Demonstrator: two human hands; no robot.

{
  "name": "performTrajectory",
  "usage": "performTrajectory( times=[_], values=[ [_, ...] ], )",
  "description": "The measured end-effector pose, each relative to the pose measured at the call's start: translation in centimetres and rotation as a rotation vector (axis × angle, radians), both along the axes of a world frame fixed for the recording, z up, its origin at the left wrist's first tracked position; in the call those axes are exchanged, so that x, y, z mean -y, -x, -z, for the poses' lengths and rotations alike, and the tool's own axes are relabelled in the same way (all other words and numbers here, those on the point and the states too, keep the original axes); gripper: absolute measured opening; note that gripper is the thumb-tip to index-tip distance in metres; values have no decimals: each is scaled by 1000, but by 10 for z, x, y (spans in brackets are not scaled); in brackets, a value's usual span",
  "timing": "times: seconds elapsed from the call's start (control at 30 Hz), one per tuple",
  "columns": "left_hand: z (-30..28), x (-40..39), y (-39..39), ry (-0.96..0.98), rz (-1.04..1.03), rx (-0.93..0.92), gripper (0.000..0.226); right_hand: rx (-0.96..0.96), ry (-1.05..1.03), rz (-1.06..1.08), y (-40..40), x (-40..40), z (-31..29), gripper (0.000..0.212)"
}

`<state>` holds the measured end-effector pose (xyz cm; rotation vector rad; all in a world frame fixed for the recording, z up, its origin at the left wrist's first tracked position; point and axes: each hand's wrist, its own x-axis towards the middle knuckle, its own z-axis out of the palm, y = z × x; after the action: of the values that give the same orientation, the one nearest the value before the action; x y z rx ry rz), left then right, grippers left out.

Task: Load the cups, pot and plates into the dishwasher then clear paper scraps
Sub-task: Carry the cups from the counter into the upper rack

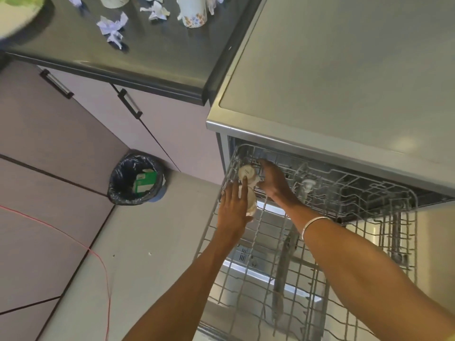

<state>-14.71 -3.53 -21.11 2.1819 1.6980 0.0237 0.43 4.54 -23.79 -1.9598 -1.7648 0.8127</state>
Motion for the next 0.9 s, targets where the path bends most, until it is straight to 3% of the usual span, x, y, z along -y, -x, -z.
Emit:
performTrajectory(
  times=[0.1, 0.3, 0.47, 0.73, 0.9],
  values=[
    [-8, 10, 6, 15, -9, 64, 115, 84, 15, -19, -13, 16, -27, 70],
    [-54, 26, 5, 50, -110, 167, 76, 131, 65, -43, -26, 46, -89, 52],
    [-113, 35, -3, 26, -89, 81, 61, 148, 142, -45, -25, 71, -143, 50],
    [-186, 92, -4, 62, -139, 13, 54, 143, 206, 57, -13, 134, -213, 54],
    [-214, 140, -4, 153, -194, 22, 54, 188, 226, 22, -12, 181, -238, 36]
  ],
)
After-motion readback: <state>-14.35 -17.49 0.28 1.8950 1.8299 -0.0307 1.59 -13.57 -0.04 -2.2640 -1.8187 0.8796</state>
